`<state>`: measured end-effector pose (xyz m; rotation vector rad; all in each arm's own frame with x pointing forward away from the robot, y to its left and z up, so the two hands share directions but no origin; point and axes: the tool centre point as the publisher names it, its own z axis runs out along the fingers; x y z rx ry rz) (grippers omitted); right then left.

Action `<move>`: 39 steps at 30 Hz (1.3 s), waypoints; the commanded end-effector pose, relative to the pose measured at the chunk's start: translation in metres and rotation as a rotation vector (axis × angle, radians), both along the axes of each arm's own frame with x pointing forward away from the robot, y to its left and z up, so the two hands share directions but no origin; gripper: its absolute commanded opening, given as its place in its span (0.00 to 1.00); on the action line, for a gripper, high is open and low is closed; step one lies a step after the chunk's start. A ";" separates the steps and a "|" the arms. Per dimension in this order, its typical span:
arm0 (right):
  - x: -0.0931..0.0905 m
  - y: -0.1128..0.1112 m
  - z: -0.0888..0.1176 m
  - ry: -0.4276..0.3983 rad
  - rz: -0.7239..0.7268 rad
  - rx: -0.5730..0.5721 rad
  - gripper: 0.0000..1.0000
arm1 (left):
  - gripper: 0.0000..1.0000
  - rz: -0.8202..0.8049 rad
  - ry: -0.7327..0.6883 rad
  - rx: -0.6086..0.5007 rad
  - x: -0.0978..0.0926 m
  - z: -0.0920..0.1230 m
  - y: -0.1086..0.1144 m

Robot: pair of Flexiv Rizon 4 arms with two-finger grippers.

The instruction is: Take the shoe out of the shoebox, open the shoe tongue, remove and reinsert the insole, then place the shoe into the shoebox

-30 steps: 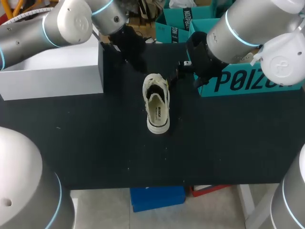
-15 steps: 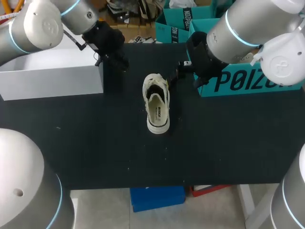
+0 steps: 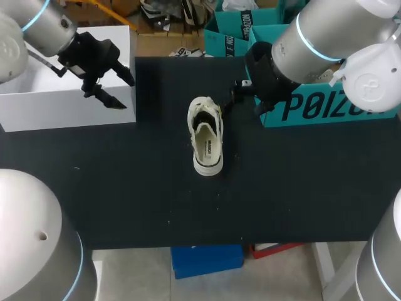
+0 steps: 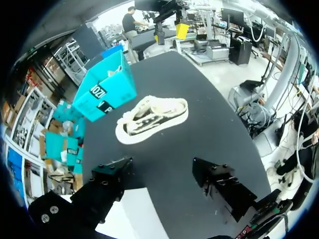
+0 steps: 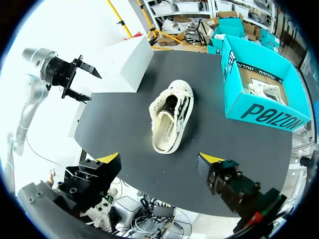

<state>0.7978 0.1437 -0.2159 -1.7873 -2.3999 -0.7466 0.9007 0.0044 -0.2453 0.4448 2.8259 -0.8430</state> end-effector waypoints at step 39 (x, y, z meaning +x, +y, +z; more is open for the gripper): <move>0.062 0.028 -0.027 0.089 0.171 -0.234 1.00 | 1.00 0.100 -0.042 -0.075 -0.055 -0.017 0.041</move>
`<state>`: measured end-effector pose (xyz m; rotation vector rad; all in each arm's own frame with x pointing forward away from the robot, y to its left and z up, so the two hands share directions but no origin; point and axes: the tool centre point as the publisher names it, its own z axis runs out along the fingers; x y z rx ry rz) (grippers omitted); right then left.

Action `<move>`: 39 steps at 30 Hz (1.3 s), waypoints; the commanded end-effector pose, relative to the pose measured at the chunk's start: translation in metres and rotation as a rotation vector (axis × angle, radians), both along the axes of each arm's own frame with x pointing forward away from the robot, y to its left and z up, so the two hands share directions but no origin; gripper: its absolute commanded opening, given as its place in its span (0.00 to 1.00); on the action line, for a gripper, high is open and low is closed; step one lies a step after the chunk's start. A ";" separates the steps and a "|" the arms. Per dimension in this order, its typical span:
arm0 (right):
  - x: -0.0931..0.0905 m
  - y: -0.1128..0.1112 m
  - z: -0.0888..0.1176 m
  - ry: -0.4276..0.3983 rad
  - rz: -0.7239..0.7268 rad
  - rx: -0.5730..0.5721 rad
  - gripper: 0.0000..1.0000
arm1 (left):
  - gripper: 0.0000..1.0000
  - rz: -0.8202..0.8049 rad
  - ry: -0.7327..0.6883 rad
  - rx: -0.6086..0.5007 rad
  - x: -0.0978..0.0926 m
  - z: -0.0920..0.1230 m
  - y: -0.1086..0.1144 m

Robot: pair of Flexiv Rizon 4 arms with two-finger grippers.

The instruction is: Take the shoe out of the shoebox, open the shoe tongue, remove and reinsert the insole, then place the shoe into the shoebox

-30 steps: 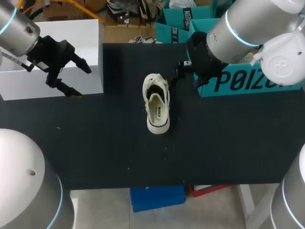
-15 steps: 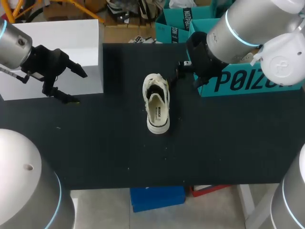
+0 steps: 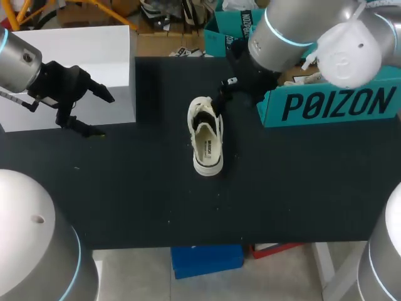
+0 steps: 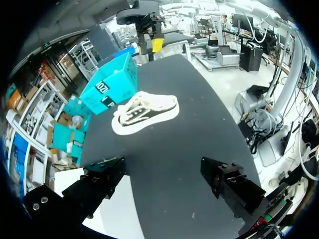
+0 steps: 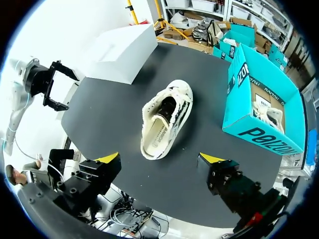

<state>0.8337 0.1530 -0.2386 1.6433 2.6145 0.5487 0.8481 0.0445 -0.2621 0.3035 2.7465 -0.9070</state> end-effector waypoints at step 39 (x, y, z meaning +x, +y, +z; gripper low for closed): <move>0.076 0.012 -0.095 0.220 -0.125 -0.281 0.49 | 1.00 0.001 -0.005 0.000 -0.002 0.000 0.001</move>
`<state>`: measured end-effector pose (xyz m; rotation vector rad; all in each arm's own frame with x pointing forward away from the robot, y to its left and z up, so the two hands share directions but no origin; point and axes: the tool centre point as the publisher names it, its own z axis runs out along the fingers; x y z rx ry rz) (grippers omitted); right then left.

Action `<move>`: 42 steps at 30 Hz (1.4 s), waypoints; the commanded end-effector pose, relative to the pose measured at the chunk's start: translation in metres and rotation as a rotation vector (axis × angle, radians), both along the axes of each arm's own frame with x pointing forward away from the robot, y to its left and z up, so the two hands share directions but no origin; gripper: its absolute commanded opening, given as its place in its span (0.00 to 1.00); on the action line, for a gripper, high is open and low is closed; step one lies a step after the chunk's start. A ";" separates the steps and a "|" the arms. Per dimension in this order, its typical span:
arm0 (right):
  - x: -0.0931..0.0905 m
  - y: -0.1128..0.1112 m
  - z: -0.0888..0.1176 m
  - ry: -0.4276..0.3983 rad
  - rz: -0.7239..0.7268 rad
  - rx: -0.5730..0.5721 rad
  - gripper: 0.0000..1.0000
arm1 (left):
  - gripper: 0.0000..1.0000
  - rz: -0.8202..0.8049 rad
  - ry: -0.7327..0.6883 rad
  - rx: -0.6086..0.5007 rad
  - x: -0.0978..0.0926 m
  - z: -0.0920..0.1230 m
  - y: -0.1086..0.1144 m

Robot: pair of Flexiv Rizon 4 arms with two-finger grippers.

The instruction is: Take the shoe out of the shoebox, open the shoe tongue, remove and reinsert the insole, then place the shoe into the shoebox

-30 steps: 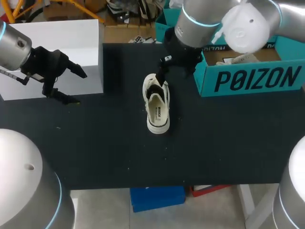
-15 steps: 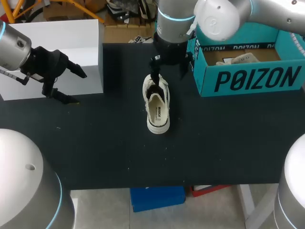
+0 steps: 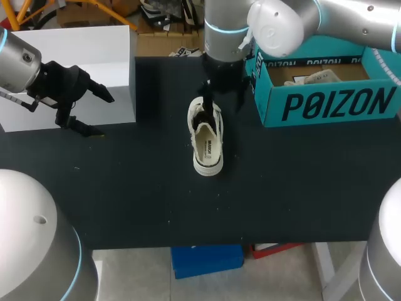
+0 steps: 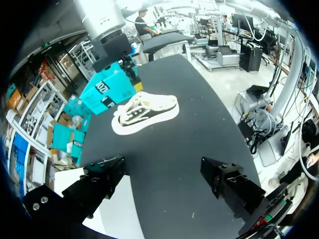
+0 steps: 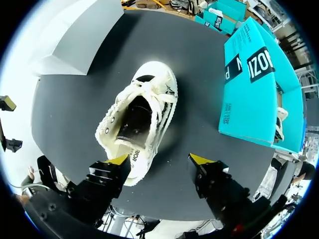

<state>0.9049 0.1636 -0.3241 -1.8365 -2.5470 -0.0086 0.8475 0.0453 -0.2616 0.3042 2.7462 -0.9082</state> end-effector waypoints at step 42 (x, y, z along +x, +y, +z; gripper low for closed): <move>0.015 0.005 -0.086 0.081 -0.041 0.006 0.47 | 1.00 0.002 -0.005 0.001 -0.001 -0.001 0.000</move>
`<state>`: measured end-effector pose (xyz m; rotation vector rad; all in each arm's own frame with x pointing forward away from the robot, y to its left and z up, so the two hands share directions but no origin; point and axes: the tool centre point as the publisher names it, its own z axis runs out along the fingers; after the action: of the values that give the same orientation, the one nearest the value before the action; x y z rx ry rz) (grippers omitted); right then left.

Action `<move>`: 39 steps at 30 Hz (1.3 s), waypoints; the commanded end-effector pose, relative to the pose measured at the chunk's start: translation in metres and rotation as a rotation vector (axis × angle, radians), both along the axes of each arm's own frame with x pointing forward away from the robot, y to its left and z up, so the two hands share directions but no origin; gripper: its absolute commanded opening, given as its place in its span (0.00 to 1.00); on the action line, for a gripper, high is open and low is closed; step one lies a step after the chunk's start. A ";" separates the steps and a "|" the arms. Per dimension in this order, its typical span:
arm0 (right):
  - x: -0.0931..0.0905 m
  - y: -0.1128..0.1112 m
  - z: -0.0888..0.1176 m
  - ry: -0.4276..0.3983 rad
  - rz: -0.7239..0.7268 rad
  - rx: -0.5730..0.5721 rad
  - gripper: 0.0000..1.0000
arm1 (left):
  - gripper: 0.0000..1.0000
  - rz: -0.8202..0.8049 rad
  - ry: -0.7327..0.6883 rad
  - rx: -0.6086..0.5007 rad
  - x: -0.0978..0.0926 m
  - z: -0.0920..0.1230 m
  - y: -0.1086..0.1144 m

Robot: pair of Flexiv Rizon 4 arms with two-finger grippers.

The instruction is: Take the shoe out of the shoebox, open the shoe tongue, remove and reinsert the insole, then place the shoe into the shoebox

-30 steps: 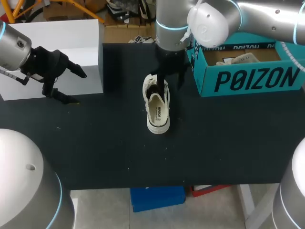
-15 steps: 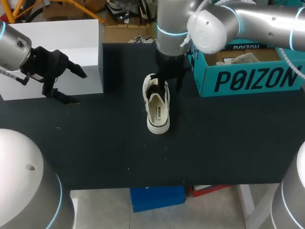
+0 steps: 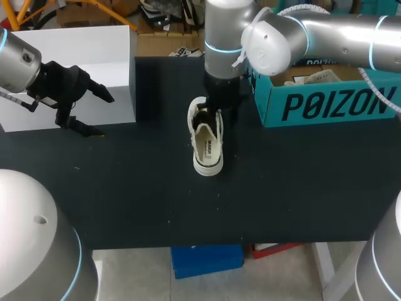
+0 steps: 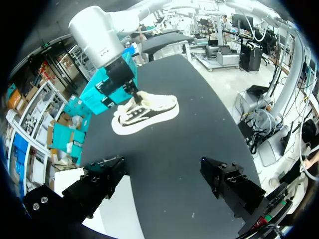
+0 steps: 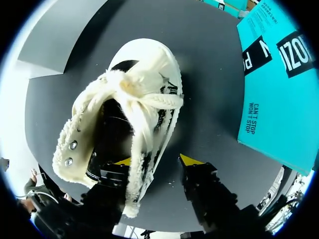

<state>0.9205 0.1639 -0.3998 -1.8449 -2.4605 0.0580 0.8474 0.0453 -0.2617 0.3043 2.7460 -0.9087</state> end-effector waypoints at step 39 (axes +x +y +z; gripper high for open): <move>-0.002 0.005 -0.013 0.015 -0.016 0.019 0.00 | 1.00 0.002 -0.005 0.001 -0.001 -0.001 0.000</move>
<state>0.9175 0.1689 -0.4107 -1.8523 -2.4280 0.0496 0.8474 0.0453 -0.2617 0.3043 2.7460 -0.9087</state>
